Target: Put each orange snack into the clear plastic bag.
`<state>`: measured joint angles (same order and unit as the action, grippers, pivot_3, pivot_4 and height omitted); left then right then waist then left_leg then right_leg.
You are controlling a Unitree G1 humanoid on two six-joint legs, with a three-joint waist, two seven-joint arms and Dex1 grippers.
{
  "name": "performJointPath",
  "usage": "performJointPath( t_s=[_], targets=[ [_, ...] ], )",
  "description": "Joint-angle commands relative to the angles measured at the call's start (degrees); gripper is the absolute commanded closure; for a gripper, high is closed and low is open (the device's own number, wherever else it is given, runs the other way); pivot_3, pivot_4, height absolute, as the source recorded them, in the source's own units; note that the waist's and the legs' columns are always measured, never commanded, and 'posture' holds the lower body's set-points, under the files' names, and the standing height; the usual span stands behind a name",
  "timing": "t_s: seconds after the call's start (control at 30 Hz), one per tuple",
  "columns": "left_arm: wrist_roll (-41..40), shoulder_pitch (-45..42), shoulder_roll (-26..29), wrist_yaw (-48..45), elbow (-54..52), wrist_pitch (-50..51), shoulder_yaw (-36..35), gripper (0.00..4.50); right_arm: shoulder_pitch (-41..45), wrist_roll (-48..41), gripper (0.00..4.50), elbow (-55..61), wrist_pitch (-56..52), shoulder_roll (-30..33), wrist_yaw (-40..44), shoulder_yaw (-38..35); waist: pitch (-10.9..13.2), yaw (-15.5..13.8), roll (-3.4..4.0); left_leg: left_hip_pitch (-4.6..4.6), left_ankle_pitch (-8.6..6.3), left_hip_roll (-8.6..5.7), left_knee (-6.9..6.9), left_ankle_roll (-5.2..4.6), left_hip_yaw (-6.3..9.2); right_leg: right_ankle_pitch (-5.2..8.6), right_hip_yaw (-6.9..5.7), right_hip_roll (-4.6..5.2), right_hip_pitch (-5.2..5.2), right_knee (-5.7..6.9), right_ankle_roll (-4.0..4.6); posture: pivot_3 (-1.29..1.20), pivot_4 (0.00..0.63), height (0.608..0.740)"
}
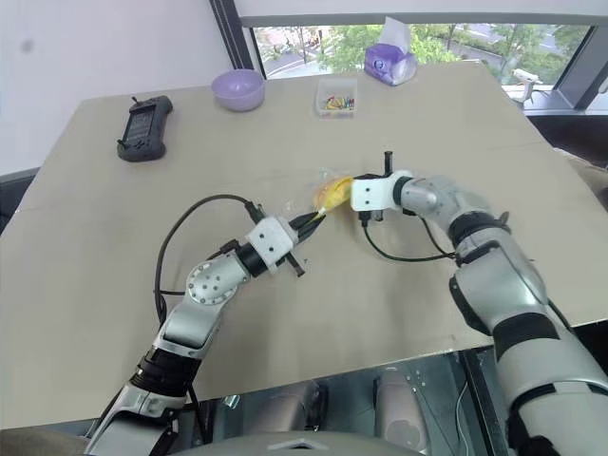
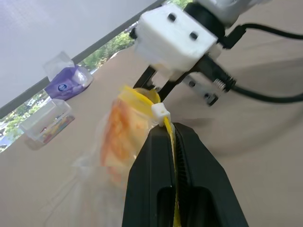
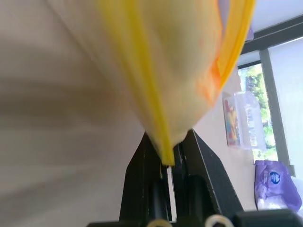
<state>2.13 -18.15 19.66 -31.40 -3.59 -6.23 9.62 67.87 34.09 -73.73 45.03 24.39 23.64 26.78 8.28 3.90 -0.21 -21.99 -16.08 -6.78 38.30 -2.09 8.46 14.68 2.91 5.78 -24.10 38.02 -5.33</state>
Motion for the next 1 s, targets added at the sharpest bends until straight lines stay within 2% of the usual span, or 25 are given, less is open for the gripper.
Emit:
performJointPath(
  t_s=[0.03,0.13,0.2,0.33,0.43,0.47,0.53,0.57,0.67,0.73,0.77,0.83,0.87,0.9,0.93,0.97,1.0],
  targets=[
    [-7.86,-3.4,0.21,-0.13,-6.49,5.39,-6.1,4.5,3.18,-6.95,4.47,1.85,0.51,5.94,12.66,-4.98,0.0,0.14,0.0,0.0,0.0,0.0,0.0,0.0,-0.01,0.0,0.01,0.0,0.0,0.0,0.0,0.0,0.15,0.736],
    [-15.87,-4.75,1.73,-4.41,-10.19,11.74,-7.85,4.5,3.96,-14.23,4.47,4.91,-2.12,9.63,26.88,-8.88,0.0,0.26,0.0,-0.01,0.0,0.02,-0.02,0.0,-0.01,0.0,0.02,0.01,0.0,-0.03,0.0,0.0,0.15,0.736],
    [-21.0,-5.83,2.14,-5.46,-12.22,16.38,-9.38,4.5,4.01,-18.2,4.47,7.22,-4.42,10.84,32.27,-11.16,0.0,0.24,0.0,0.0,-0.01,0.03,-0.04,-0.01,-0.01,0.0,0.05,0.01,0.0,-0.05,0.0,0.0,0.15,0.736],
    [-26.12,-5.16,3.82,-7.1,-13.77,23.18,-10.24,4.5,3.13,-13.33,4.47,9.71,-3.39,15.66,29.5,-8.51,0.0,-0.11,0.0,0.0,-0.01,0.02,-0.02,-0.01,0.01,0.0,0.02,0.01,0.0,-0.03,0.0,0.0,0.15,0.736],
    [-30.37,-5.35,4.62,-7.23,-14.87,27.88,-11.8,4.5,3.61,-21.91,4.47,11.46,-8.35,14.47,33.1,-13.9,0.01,0.04,-0.01,0.01,-0.01,0.02,-0.03,-0.01,-0.02,0.0,0.07,-0.01,-0.01,-0.02,0.0,0.0,0.15,0.736],
    [-30.47,-5.67,4.87,-6.84,-14.85,28.54,-11.96,4.5,3.61,-23.12,4.47,11.9,-9.23,14.32,33.77,-14.46,0.02,0.0,-0.02,-0.01,-0.01,0.02,-0.03,-0.01,-0.01,0.0,0.05,-0.01,-0.01,-0.03,0.0,0.0,0.15,0.736],
    [-22.93,-4.28,9.54,-10.67,-13.68,22.91,-7.46,4.5,1.59,-12.36,4.47,12.61,-4.11,19.0,30.57,-6.74,0.01,-0.06,-0.02,-0.01,-0.01,0.03,-0.02,-0.01,-0.01,0.0,0.05,0.01,-0.01,-0.03,0.0,0.0,0.15,0.736],
    [-23.82,-4.4,9.59,-10.87,-13.34,23.57,-7.83,4.5,0.75,-11.64,4.47,12.9,-3.01,19.67,30.56,-5.94,0.01,-0.16,-0.01,0.0,-0.01,0.02,-0.02,0.0,0.0,0.0,0.03,0.01,-0.01,-0.02,0.0,0.0,0.15,0.736],
    [-27.39,-6.42,8.52,-8.77,-12.33,26.1,-10.59,4.5,1.02,-23.36,4.47,14.56,-8.52,15.79,32.97,-13.06,0.05,-0.5,-0.02,-0.01,-0.01,0.01,-0.02,-0.01,-0.01,0.0,0.03,0.0,0.01,-0.07,0.0,0.0,0.15,0.736],
    [-24.45,-5.88,10.24,-10.18,-11.91,24.08,-8.87,4.5,0.65,-17.71,4.47,14.76,-5.29,18.0,29.83,-9.43,0.1,-0.48,0.01,-0.04,0.0,0.0,0.01,-0.01,-0.04,0.0,0.08,0.03,-0.04,-0.03,-0.01,0.0,0.15,0.736],
    [-25.17,-5.35,10.05,-10.63,-12.32,24.27,-8.9,4.5,-1.08,-15.54,4.47,15.02,-2.97,19.69,31.91,-7.09,0.1,-0.47,0.01,-0.04,0.0,0.01,0.0,0.0,-0.03,0.0,0.06,0.02,-0.05,-0.02,0.0,0.0,0.15,0.736],
    [-31.83,-6.85,6.79,-7.26,-12.81,28.94,-12.75,4.5,-2.32,-18.75,4.47,15.6,-3.46,18.98,32.53,-8.91,0.09,-0.64,0.01,-0.01,-0.01,0.02,-0.05,0.0,-0.01,0.0,0.04,0.0,-0.05,-0.06,0.0,0.0,0.15,0.736],
    [-30.26,-7.55,7.45,-6.96,-12.37,28.43,-12.47,4.5,-1.26,-21.91,4.47,15.7,-6.12,17.76,31.45,-11.57,0.12,-0.74,-0.02,-0.03,-0.01,0.02,-0.05,0.0,0.0,0.0,0.03,0.0,-0.04,-0.08,0.0,0.0,0.15,0.736],
    [-25.31,-7.09,9.86,-8.38,-12.03,24.92,-9.95,4.5,-0.35,-23.13,4.47,15.84,-7.48,17.32,29.96,-12.9,0.13,-0.7,-0.02,-0.09,-0.01,0.02,-0.01,0.0,-0.01,0.0,0.03,0.02,-0.07,-0.08,0.0,0.0,0.15,0.736],
    [-22.24,-5.44,11.99,-11.05,-12.28,22.21,-7.47,4.5,-0.43,-20.97,4.47,16.04,-6.68,18.4,29.25,-11.54,0.13,-0.55,-0.02,-0.12,0.0,0.02,0.0,-0.01,-0.03,0.0,0.06,0.03,-0.11,-0.07,-0.01,0.0,0.15,0.736],
    [-23.11,-4.29,12.09,-12.23,-13.0,22.56,-7.11,4.5,-1.33,-18.49,4.47,16.38,-5.47,19.88,30.29,-9.35,0.12,-0.36,0.0,-0.11,0.0,0.02,0.0,0.0,-0.06,0.0,0.07,0.02,-0.12,-0.05,-0.01,0.0,0.15,0.736],
    [-27.16,-4.39,9.87,-10.27,-13.43,25.3,-9.1,4.5,-2.89,-16.6,4.47,16.83,-3.76,21.41,32.45,-7.18,0.11,-0.4,0.01,-0.05,0.0,0.02,-0.06,0.0,-0.08,0.0,0.1,0.01,-0.11,-0.05,0.0,0.0,0.15,0.736]
  ],
)
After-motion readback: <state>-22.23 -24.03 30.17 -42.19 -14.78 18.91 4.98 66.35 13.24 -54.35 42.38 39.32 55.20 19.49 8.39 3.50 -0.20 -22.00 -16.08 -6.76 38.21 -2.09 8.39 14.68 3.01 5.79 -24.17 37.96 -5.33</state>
